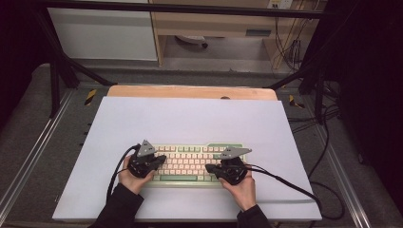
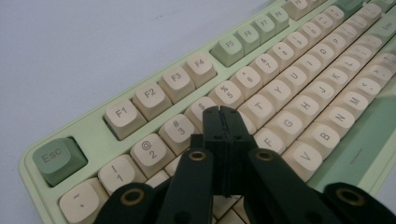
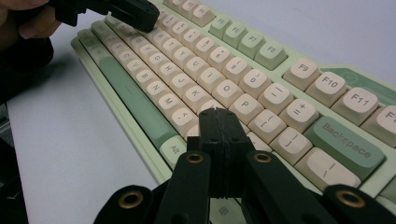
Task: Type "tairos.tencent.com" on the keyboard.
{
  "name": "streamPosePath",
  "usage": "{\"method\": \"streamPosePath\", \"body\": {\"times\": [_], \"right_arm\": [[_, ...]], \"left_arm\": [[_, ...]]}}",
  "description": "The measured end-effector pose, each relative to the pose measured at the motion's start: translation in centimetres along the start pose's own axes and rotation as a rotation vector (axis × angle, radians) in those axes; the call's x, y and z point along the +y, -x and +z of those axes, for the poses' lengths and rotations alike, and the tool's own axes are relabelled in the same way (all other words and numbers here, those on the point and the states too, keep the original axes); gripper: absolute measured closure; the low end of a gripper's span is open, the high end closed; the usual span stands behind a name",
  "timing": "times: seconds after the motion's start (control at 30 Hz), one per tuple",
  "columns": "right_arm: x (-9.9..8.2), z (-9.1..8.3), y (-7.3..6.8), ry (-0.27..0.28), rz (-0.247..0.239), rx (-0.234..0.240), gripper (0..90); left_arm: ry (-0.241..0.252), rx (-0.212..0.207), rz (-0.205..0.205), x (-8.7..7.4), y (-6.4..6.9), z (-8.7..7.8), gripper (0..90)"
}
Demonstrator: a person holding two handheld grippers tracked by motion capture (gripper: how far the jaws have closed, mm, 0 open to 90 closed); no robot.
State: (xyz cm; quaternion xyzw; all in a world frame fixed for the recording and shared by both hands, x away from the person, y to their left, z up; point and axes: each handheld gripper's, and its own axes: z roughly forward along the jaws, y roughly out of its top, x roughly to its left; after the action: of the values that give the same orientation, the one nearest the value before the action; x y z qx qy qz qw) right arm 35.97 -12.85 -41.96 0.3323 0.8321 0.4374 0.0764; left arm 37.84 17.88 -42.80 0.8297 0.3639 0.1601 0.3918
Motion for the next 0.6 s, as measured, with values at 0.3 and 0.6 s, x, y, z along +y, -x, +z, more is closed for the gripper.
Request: {"method": "streamPosePath", "body": {"times": [0.3,0.6], "right_arm": [[0.02,-0.04,0.05,-0.001,-0.005,-0.001,90.0],[0.02,-0.07,0.04,0.002,-0.007,-0.001,90.0]], "left_arm": [[-0.001,-0.004,0.0,-0.04,0.04,0.07,90.0],[-0.008,-0.002,0.007,-0.12,0.08,0.17,90.0]]}}
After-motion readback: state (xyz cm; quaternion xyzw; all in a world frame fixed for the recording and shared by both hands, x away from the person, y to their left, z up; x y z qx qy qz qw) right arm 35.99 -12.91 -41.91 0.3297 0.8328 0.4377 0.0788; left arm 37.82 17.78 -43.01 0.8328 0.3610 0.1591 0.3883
